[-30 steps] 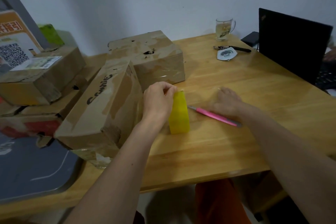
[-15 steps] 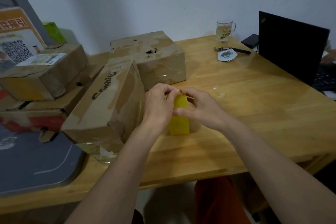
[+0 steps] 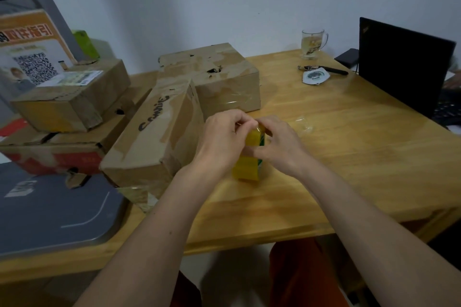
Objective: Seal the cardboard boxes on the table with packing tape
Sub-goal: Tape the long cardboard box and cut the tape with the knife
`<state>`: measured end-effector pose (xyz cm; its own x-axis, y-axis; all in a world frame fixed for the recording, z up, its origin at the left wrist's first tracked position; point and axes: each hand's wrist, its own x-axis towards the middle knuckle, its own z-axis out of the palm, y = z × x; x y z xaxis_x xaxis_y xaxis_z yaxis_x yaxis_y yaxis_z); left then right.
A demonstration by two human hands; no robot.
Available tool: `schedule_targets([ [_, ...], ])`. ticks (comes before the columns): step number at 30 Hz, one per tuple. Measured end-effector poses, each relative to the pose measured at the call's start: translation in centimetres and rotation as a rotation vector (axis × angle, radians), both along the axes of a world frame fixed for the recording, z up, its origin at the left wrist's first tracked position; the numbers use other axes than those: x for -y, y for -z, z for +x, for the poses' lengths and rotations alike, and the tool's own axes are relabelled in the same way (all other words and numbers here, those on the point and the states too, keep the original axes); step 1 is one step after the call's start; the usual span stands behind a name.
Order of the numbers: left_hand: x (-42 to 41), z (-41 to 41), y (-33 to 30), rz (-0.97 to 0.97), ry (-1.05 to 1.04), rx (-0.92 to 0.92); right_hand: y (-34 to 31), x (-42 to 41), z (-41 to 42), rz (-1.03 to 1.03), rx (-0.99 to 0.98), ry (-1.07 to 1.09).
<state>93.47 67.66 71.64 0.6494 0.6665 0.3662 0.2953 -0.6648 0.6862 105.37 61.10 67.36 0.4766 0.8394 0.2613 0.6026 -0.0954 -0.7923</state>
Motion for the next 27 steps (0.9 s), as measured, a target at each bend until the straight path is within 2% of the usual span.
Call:
schedule_targets([
  [7, -0.5, 0.4, -1.6, -0.383, -0.014, 0.155, -0.5, -0.4, 1.1, -0.091, -0.041, -0.009],
  [11, -1.4, 0.6, -1.8, -0.416, -0.016, 0.138, -0.1, 0.2, 1.1, -0.165, -0.087, -0.054],
  [14, -1.5, 0.8, -1.6, -0.376, -0.031, 0.129, 0.6, 1.0, 0.7, -0.022, -0.224, -0.061],
  [20, -1.7, 1.2, -2.3, -0.429, 0.007, 0.274, -0.7, 1.6, 0.4, 0.291, -0.509, -0.025],
  [23, -2.2, 1.0, -3.0, -0.483, 0.035, 0.32, -2.0, 1.8, 0.7, 0.311, -0.521, -0.067],
  [27, -1.9, 0.2, -4.5, -0.555, 0.193, 0.338, -3.7, 2.0, 0.4, 0.38, -0.463, -0.128],
])
